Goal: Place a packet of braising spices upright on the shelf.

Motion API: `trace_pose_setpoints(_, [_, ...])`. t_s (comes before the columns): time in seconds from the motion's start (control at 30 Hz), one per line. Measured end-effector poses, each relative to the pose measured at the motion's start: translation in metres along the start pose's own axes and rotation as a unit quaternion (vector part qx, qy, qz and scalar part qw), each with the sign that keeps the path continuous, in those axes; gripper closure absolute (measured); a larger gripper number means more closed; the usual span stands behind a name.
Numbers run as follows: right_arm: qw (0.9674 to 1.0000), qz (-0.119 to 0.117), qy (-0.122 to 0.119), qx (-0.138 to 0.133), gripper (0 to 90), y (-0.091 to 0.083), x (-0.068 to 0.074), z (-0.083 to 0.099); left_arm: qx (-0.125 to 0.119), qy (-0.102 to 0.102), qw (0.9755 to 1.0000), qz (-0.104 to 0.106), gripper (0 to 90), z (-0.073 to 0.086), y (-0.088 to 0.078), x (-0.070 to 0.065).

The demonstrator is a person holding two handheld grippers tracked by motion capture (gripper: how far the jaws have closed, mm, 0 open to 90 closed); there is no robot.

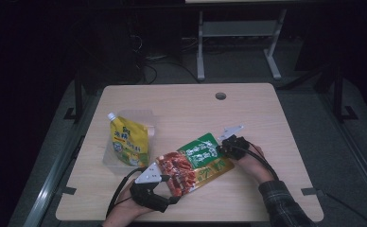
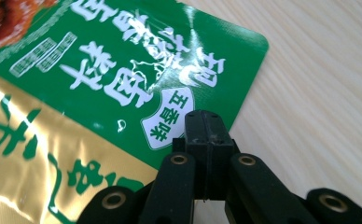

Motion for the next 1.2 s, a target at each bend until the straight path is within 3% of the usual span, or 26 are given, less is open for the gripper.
trace_pose_setpoints(0.27, [0.9999,0.005,0.016,0.0,90.0,-0.018,-0.01,0.023,0.001,0.001,1.0,-0.001,19.2,-0.002,0.002,-0.002])
trace_pose_setpoints(0.4, [0.9996,0.015,0.024,0.0,90.0,-0.025,-0.021,0.034,0.007,0.013,0.9999,-0.001,19.2,-0.005,0.004,-0.003])
trace_pose_setpoints(0.53, [0.9987,0.013,0.049,-0.006,90.0,-0.028,-0.029,0.04,0.006,0.014,0.9999,-0.001,19.2,-0.014,0.01,-0.004])
trace_pose_setpoints(0.57, [0.9981,0.007,0.06,-0.009,90.0,-0.029,-0.029,0.041,0.01,0.022,0.9997,-0.002,19.3,-0.017,0.011,-0.003])
trace_pose_setpoints(0.8, [0.9921,-0.004,0.11,-0.061,65.5,-0.054,-0.025,0.044,0.023,0.038,0.999,-0.003,19.9,-0.039,0.028,0.008])
trace_pose_setpoints(0.93, [0.989,-0.006,0.131,-0.069,51.8,-0.066,-0.016,0.055,0.036,0.041,0.9985,-0.003,19.1,-0.05,0.041,0.015])
trace_pose_setpoints(1.2, [0.99,-0.005,0.119,-0.075,36.9,-0.086,0.011,0.072,0.055,0.064,0.9964,-0.01,18.9,-0.072,0.067,0.026])
Point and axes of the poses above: each handheld gripper's, and its own axes: y roughly forward along the jaws, z roughly out of its underside, x roughly to its left, the point moved 4 cm from there along y, roughly forward along the jaws, and after that the axes turned 2 degrees about -z, right-handed, at the moved point
